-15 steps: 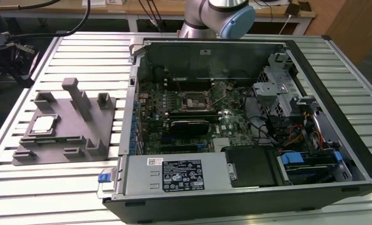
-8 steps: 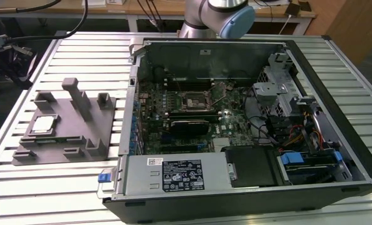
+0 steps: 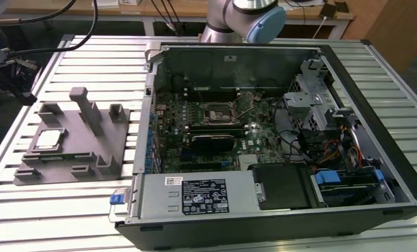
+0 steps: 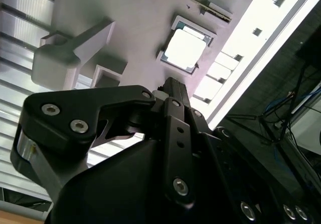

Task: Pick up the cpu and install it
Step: 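Pick up the cpu and move it towards the insertion slot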

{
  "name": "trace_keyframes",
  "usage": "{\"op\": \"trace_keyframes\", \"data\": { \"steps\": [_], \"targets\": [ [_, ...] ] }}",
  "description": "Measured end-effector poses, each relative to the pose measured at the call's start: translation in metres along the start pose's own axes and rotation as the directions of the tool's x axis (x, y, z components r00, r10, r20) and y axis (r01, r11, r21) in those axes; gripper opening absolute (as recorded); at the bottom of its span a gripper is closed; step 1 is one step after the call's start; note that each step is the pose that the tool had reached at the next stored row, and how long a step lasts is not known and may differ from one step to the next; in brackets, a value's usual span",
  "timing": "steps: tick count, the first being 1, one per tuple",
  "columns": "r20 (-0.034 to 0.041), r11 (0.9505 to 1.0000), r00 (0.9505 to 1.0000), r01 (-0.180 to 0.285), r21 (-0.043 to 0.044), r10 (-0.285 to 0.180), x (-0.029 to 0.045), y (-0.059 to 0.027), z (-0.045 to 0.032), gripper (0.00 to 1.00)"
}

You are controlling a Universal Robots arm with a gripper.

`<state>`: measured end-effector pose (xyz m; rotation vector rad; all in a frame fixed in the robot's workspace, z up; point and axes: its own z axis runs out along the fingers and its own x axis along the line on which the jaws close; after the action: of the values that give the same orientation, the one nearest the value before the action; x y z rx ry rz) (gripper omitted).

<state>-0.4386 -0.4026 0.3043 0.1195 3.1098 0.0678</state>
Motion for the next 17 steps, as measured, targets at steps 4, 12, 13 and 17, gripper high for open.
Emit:
{"op": "trace_keyframes", "data": {
  "steps": [4,12,13,17],
  "targets": [
    [-0.0001,1.0,1.0,0.0,0.0001,0.0,0.0007,-0.0022,0.007,0.11],
    [0.0001,1.0,1.0,0.0,0.0,0.0,0.0073,-0.0042,0.0214,0.11],
    [0.0002,1.0,1.0,0.0,-0.0001,0.0,0.0079,-0.0044,0.0233,0.11],
    [0.0,1.0,1.0,0.0,0.0,0.0,0.0099,-0.0051,0.0304,0.11]
  ]
}}
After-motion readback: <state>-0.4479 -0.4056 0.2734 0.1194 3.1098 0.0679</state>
